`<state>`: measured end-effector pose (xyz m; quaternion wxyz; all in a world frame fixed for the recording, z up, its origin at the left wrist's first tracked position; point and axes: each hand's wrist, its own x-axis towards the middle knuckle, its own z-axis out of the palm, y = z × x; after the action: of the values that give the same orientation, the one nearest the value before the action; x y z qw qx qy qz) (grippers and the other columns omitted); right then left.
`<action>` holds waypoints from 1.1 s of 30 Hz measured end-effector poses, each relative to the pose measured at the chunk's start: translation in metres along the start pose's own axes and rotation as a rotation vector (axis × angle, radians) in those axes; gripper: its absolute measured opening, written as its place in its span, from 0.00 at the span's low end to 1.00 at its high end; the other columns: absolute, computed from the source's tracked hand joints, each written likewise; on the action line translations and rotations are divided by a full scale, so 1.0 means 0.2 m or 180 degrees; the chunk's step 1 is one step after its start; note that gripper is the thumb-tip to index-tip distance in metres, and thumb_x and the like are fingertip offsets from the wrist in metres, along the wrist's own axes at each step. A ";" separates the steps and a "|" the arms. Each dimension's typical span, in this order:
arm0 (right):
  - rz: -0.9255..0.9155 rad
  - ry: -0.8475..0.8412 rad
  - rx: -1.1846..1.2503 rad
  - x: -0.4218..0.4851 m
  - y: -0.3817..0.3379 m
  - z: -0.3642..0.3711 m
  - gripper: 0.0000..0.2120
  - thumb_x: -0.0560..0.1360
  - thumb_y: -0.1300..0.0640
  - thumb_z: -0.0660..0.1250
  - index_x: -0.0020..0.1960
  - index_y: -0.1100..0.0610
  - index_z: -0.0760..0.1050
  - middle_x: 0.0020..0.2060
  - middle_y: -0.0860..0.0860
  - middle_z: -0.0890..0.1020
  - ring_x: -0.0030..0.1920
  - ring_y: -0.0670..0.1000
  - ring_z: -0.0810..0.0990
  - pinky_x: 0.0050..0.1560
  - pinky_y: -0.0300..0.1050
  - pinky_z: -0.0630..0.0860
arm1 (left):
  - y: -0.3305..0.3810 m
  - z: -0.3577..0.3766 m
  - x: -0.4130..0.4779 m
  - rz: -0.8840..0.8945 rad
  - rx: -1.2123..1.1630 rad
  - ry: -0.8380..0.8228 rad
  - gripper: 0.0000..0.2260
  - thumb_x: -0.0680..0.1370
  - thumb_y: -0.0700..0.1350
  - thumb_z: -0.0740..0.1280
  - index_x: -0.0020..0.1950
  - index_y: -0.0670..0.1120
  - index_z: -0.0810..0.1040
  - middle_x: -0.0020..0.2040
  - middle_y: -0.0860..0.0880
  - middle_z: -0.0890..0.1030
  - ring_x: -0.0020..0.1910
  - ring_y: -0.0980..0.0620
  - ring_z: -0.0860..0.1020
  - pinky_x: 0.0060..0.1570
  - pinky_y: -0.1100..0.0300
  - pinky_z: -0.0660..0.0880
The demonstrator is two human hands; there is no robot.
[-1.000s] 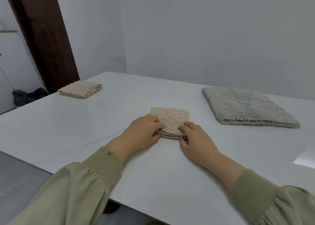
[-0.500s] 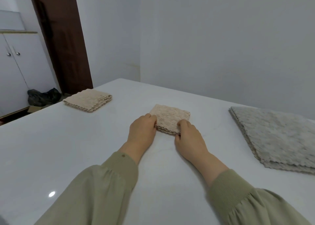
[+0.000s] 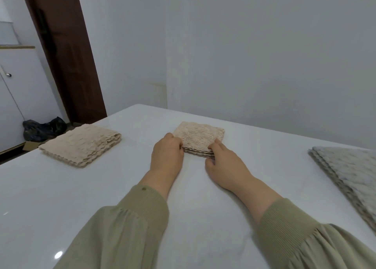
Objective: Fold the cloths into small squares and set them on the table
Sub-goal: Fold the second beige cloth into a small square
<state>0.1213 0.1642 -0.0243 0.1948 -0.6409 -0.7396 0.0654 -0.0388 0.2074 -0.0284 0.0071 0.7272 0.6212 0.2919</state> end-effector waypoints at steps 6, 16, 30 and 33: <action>-0.0024 -0.0149 -0.0133 0.08 0.02 0.01 0.23 0.78 0.51 0.54 0.72 0.54 0.59 0.76 0.53 0.53 0.70 0.56 0.65 0.70 0.51 0.59 | 0.00 0.05 0.06 0.0113 0.0178 -0.0394 0.15 0.79 0.45 0.58 0.64 0.43 0.74 0.62 0.47 0.72 0.60 0.47 0.70 0.58 0.55 0.70; 0.0218 0.0247 -0.0107 -0.22 0.02 -0.08 0.19 0.79 0.53 0.55 0.67 0.59 0.66 0.66 0.54 0.69 0.63 0.56 0.69 0.60 0.47 0.66 | 0.15 -0.07 -0.24 0.0265 0.0415 -0.0696 0.14 0.80 0.46 0.55 0.62 0.44 0.73 0.61 0.47 0.74 0.60 0.47 0.69 0.56 0.54 0.70; 0.0297 0.0542 -0.0146 -1.08 0.15 -0.34 0.19 0.79 0.56 0.57 0.68 0.59 0.67 0.68 0.53 0.69 0.68 0.54 0.66 0.66 0.45 0.62 | 0.68 -0.24 -0.94 0.0804 0.0310 -0.0734 0.20 0.81 0.51 0.54 0.72 0.47 0.63 0.72 0.47 0.65 0.70 0.47 0.62 0.66 0.53 0.62; 0.0261 0.0569 -0.0203 -1.19 0.20 -0.39 0.19 0.78 0.56 0.58 0.68 0.59 0.67 0.68 0.54 0.70 0.69 0.54 0.65 0.67 0.44 0.60 | 0.76 -0.25 -1.05 0.0728 0.0340 -0.1416 0.27 0.81 0.58 0.50 0.77 0.51 0.49 0.78 0.47 0.49 0.77 0.46 0.46 0.73 0.47 0.50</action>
<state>0.2115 -0.0731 -0.0155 0.2366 -0.6798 -0.6942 -0.0077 0.0645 -0.0344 -0.0179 0.0722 0.8384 0.5326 0.0905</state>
